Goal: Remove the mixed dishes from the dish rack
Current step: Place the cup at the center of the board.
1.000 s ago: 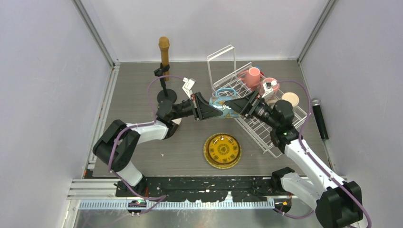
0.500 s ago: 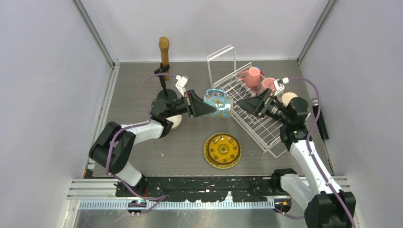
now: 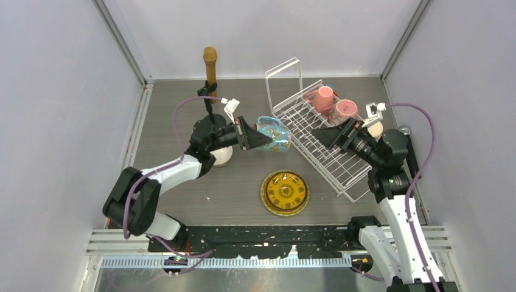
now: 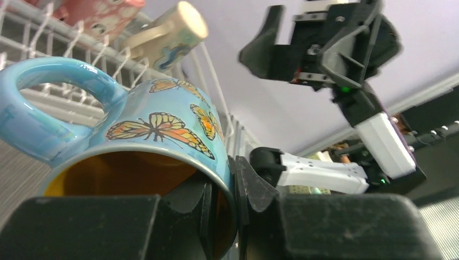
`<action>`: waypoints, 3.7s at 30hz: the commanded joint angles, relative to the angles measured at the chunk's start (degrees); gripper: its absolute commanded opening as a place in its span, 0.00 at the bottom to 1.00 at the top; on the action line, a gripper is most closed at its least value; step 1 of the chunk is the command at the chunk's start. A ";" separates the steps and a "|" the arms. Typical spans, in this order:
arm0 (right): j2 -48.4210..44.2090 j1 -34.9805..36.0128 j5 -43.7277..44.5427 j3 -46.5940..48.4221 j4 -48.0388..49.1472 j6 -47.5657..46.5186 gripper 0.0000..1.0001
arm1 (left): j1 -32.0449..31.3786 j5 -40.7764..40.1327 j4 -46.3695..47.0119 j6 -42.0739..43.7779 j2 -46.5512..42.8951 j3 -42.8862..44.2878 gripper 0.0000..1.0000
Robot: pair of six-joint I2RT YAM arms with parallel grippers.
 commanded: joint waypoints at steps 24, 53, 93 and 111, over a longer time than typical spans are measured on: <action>-5.06 -0.21 26.81 3.27 -14.14 -13.72 1.00 | -12.59 -50.09 -84.10 44.48 -10.72 22.52 0.00; -5.96 -0.21 40.60 -0.72 -6.07 -13.15 1.00 | -15.00 -72.74 -114.40 25.69 -29.98 13.62 0.00; -3.90 -0.26 42.56 -0.50 -8.09 -13.61 1.00 | 3.68 -75.49 -94.44 21.28 -27.07 0.50 0.04; -3.98 -0.27 44.05 0.02 -10.25 -14.06 1.00 | 4.08 -75.55 -96.02 20.50 -27.64 0.18 0.23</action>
